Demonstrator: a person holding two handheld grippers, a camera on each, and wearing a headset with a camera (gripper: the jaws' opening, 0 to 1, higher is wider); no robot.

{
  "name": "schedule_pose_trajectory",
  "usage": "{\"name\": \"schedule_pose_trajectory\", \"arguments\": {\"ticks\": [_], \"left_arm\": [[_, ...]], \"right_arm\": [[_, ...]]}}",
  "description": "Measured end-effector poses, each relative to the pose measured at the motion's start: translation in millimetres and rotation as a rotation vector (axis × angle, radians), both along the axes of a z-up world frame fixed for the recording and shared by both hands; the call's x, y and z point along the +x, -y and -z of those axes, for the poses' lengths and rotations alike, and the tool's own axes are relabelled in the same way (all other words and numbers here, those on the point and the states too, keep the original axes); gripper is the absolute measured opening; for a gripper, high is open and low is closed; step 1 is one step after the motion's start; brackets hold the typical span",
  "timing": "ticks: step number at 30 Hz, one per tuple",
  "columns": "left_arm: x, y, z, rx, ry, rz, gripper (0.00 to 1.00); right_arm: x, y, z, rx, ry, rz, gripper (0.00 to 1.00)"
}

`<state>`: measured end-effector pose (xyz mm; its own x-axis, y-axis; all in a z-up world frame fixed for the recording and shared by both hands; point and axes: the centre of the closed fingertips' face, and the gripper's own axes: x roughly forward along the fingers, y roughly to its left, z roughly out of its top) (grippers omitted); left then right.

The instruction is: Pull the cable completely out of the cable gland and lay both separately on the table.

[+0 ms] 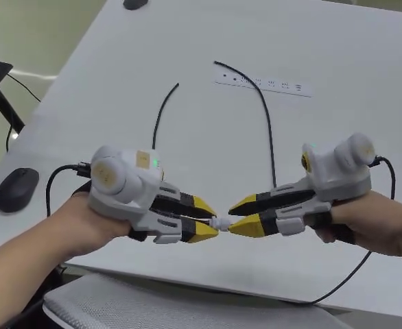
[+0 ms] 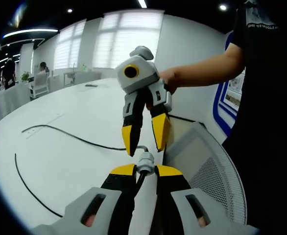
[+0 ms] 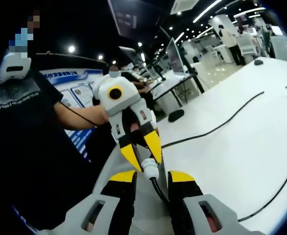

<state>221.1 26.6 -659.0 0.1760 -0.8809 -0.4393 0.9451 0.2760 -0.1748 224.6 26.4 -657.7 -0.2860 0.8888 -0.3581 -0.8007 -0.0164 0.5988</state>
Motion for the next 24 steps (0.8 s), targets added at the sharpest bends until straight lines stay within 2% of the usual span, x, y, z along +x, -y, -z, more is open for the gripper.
{"name": "schedule_pose_trajectory", "arguments": {"ticks": [1,2,3,8,10,24], "left_arm": [[0.1,-0.1,-0.3,0.000,0.002,0.001,0.15],[0.3,-0.2,-0.4,0.000,0.004,0.001,0.15],[0.7,-0.5,-0.4,0.001,0.010,0.003,0.15],[1.1,-0.7,0.4,0.009,0.021,0.006,0.15],[1.1,-0.4,0.1,0.009,0.025,0.009,0.15],[0.3,3.9,0.0,0.025,0.036,0.029,0.15]], "right_arm": [[-1.1,-0.4,1.2,-0.003,-0.020,-0.006,0.22],[-5.1,-1.2,1.2,-0.005,-0.071,-0.012,0.22],[-3.3,-2.2,2.4,0.000,-0.066,-0.009,0.21],[-6.4,-5.4,1.0,0.014,-0.123,-0.012,0.16],[-9.2,-5.5,3.1,0.004,-0.117,-0.025,0.16],[-13.3,-6.1,3.7,0.014,-0.178,-0.049,0.10]]}}
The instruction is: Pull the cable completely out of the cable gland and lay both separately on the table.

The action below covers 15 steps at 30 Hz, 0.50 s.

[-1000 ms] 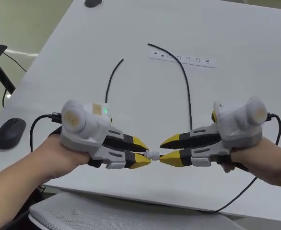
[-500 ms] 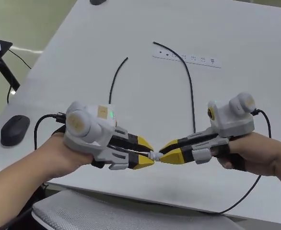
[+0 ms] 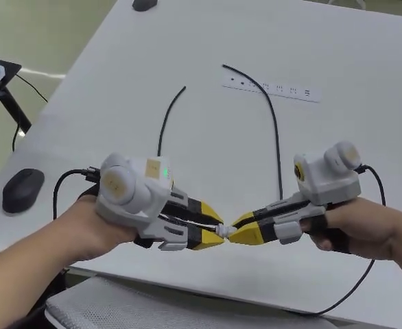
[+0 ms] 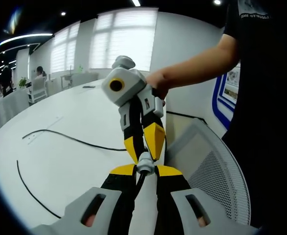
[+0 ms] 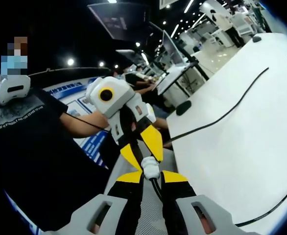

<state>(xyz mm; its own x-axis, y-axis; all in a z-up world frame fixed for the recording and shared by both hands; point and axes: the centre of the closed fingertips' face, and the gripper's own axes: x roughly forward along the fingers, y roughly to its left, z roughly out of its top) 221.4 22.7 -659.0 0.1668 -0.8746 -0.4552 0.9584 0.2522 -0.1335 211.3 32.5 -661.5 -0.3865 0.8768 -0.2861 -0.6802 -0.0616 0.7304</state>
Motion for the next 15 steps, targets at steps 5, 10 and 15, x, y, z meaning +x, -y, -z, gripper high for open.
{"name": "schedule_pose_trajectory", "arguments": {"ticks": [5,10,15], "left_arm": [[0.1,-1.4,2.4,0.009,0.000,0.006,0.15],[-0.1,-1.8,1.5,0.007,-0.008,0.007,0.15],[0.8,-2.2,2.2,0.004,-0.031,-0.002,0.14]], "right_arm": [[-1.6,-0.1,0.4,0.000,0.008,-0.012,0.09],[-0.9,0.1,-0.5,0.012,0.106,-0.023,0.08],[3.0,0.9,2.9,0.014,0.231,-0.029,0.08]]}}
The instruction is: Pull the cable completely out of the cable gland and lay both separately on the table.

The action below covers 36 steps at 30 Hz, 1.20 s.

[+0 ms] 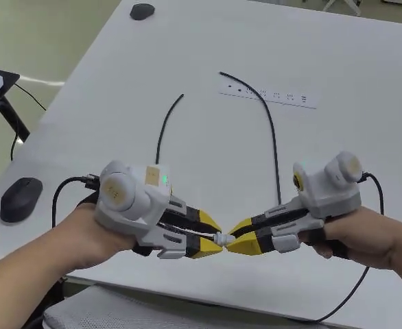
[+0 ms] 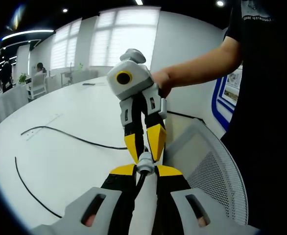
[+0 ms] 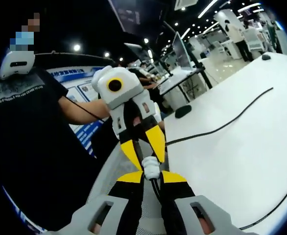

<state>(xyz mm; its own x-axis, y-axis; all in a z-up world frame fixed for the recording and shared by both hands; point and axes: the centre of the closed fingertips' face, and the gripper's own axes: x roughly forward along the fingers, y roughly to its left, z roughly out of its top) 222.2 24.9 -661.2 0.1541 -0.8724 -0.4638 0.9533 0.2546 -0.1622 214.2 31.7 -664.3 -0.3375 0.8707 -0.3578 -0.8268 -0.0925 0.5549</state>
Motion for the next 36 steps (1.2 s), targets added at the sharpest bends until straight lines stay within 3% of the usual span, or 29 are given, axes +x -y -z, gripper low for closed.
{"name": "schedule_pose_trajectory", "arguments": {"ticks": [8,9,10,11,19,26,28,31,33,36], "left_arm": [[-1.5,-1.6,-0.8,-0.026,-0.044,-0.024,0.14],[-2.1,-1.4,-0.7,-0.029,-0.052,-0.026,0.15],[-3.7,-1.0,-0.2,-0.036,-0.080,-0.035,0.15],[-2.8,-1.1,0.1,-0.036,-0.075,-0.036,0.15],[-4.2,-1.4,2.0,-0.057,-0.124,-0.068,0.15],[-5.9,-0.8,2.1,-0.062,-0.148,-0.083,0.15],[-6.5,-0.3,2.3,-0.070,-0.168,-0.090,0.15],[-7.7,0.4,3.4,-0.077,-0.190,-0.092,0.15],[-6.9,0.7,3.0,-0.077,-0.183,-0.098,0.15],[-7.1,1.1,1.4,-0.085,-0.197,-0.106,0.15]], "right_arm": [[0.0,-1.0,0.5,0.005,0.235,-0.022,0.08],[-1.3,-0.6,0.9,-0.001,0.240,-0.023,0.08],[-2.5,-0.4,1.1,-0.007,0.250,-0.026,0.08],[-2.2,-0.4,1.2,-0.011,0.283,-0.026,0.08],[-3.1,-0.4,3.3,-0.032,0.519,-0.047,0.07],[-5.8,-0.5,5.1,-0.063,0.681,-0.059,0.07],[-6.9,0.1,5.1,-0.071,0.726,-0.066,0.07],[-9.2,1.2,6.5,-0.074,0.740,-0.061,0.08],[-7.1,1.5,6.3,-0.075,0.759,-0.043,0.08],[-7.5,1.8,5.4,-0.082,0.795,-0.033,0.08]]}}
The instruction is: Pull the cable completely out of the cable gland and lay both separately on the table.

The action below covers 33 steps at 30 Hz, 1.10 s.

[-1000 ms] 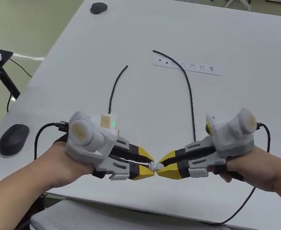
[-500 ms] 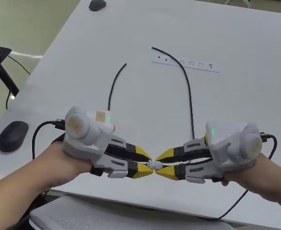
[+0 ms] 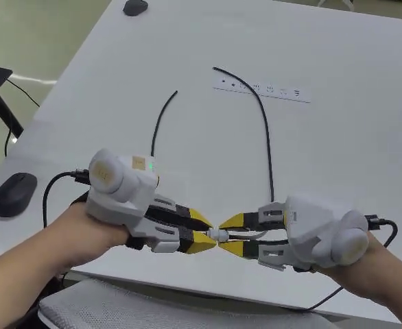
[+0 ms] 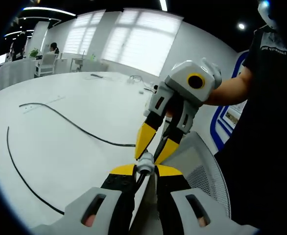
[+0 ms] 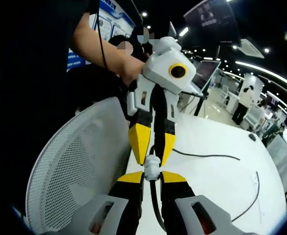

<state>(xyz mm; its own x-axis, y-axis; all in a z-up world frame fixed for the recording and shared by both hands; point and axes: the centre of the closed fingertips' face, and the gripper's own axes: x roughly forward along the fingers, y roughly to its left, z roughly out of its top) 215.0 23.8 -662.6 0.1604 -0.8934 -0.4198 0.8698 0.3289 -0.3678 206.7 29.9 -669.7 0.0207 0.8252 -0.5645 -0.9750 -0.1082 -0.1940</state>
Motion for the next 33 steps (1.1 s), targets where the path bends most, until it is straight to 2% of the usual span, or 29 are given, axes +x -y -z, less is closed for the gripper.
{"name": "schedule_pose_trajectory", "arguments": {"ticks": [2,8,15,18,20,21,24,28,29,33], "left_arm": [[-2.3,0.0,0.6,-0.002,-0.023,0.002,0.15],[-4.2,-0.4,3.6,0.005,-0.031,0.000,0.15],[-4.7,-0.6,3.0,0.011,-0.008,0.005,0.15],[-4.7,-0.3,2.7,0.021,0.015,0.018,0.15],[-4.0,-0.1,1.5,0.031,0.049,0.031,0.15],[-3.3,-0.5,1.4,0.032,0.058,0.034,0.15],[-0.9,-1.2,0.0,0.031,0.075,0.036,0.15],[2.2,-2.9,-1.1,0.046,0.121,0.040,0.15],[3.7,-3.7,-1.9,0.055,0.140,0.039,0.15],[5.8,-2.8,-6.8,0.048,0.162,0.036,0.15]], "right_arm": [[-2.6,-0.4,0.7,-0.005,0.009,-0.007,0.08],[-4.1,-1.3,3.4,-0.034,0.046,-0.021,0.08],[-3.4,-0.8,2.6,-0.026,0.031,-0.007,0.08],[-3.2,-0.7,2.1,-0.022,0.009,0.005,0.09],[-2.4,-0.4,2.1,-0.033,-0.015,0.028,0.10],[-1.9,-0.7,1.8,-0.030,-0.011,0.030,0.11],[0.3,0.7,1.7,-0.028,-0.045,0.068,0.15],[7.0,4.5,-1.2,-0.012,-0.103,0.152,0.21],[9.9,6.4,-2.6,-0.009,-0.113,0.178,0.24],[18.7,15.6,-4.0,-0.030,-0.115,0.259,0.25]]}}
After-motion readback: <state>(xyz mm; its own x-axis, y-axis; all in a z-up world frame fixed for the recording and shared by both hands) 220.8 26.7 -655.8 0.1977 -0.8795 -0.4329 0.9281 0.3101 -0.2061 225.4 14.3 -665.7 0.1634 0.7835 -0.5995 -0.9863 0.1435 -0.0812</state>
